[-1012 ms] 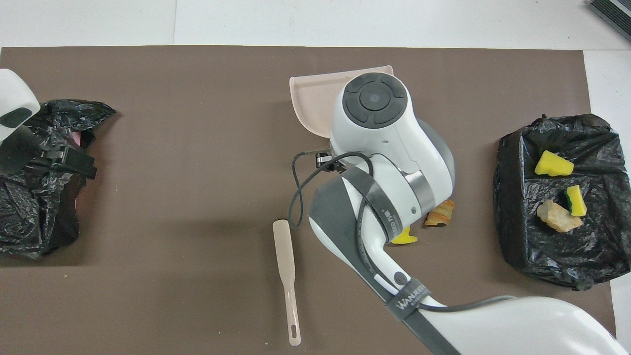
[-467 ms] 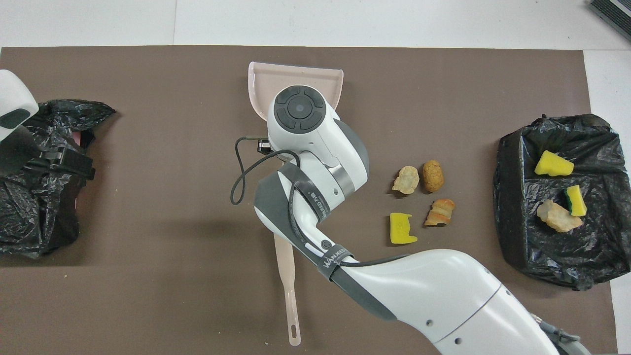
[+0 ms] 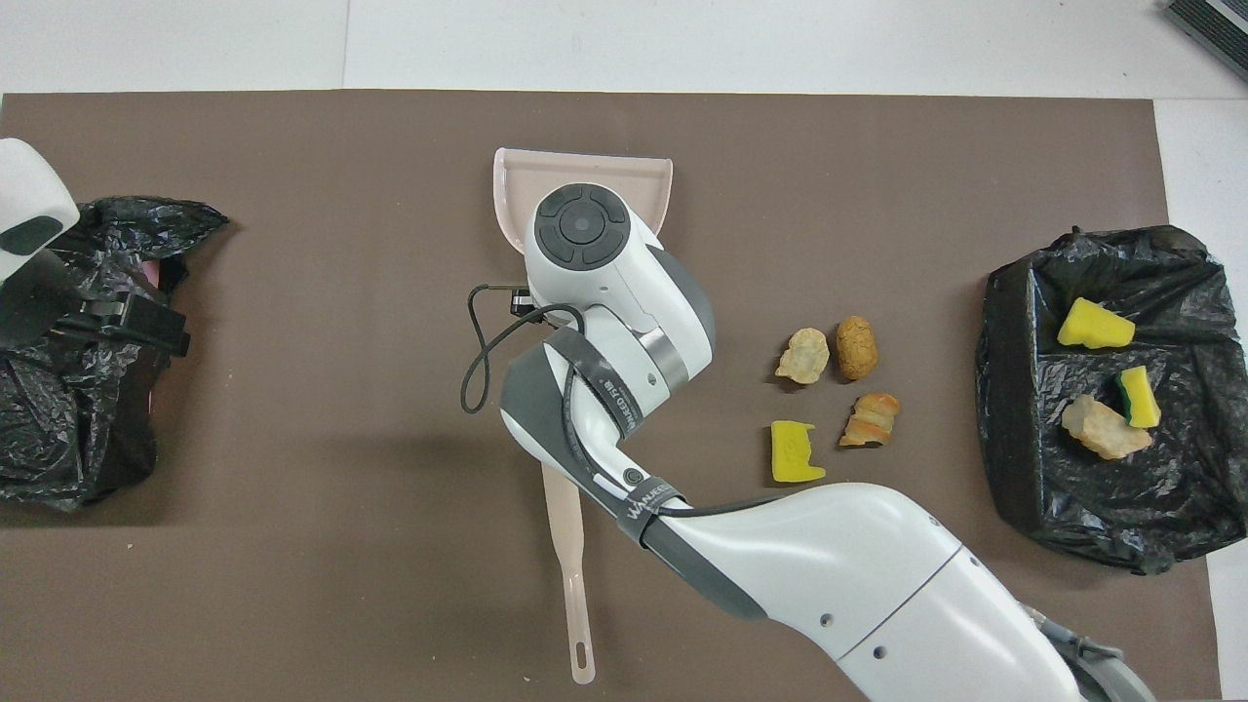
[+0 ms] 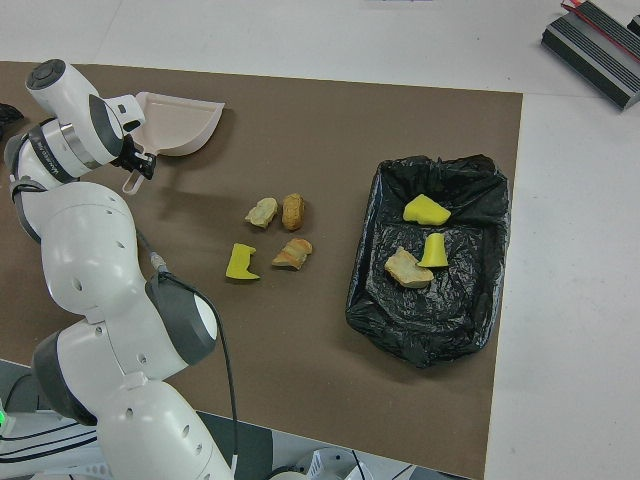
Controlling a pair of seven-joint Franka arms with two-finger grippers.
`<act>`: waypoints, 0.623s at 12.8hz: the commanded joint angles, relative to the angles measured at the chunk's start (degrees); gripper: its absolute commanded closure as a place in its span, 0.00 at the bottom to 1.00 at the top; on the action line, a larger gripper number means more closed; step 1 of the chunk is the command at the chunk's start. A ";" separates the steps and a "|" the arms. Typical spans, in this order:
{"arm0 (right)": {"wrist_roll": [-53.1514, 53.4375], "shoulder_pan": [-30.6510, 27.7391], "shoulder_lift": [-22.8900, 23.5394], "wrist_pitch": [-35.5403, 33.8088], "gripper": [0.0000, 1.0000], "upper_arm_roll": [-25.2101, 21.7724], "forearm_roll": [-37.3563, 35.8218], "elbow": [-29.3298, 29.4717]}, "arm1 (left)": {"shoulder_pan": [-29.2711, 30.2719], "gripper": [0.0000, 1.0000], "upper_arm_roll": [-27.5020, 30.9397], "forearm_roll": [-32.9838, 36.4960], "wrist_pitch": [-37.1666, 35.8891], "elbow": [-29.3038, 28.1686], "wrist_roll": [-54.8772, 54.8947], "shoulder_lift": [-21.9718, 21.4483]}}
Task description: Sweep and dump trash in bin
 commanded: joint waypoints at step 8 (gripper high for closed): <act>-1.17 -2.78 -18.46 -6.75 0.00 -0.12 5.17 -12.82 | -3.27 0.00 -0.39 0.08 2.94 -0.60 0.50 0.77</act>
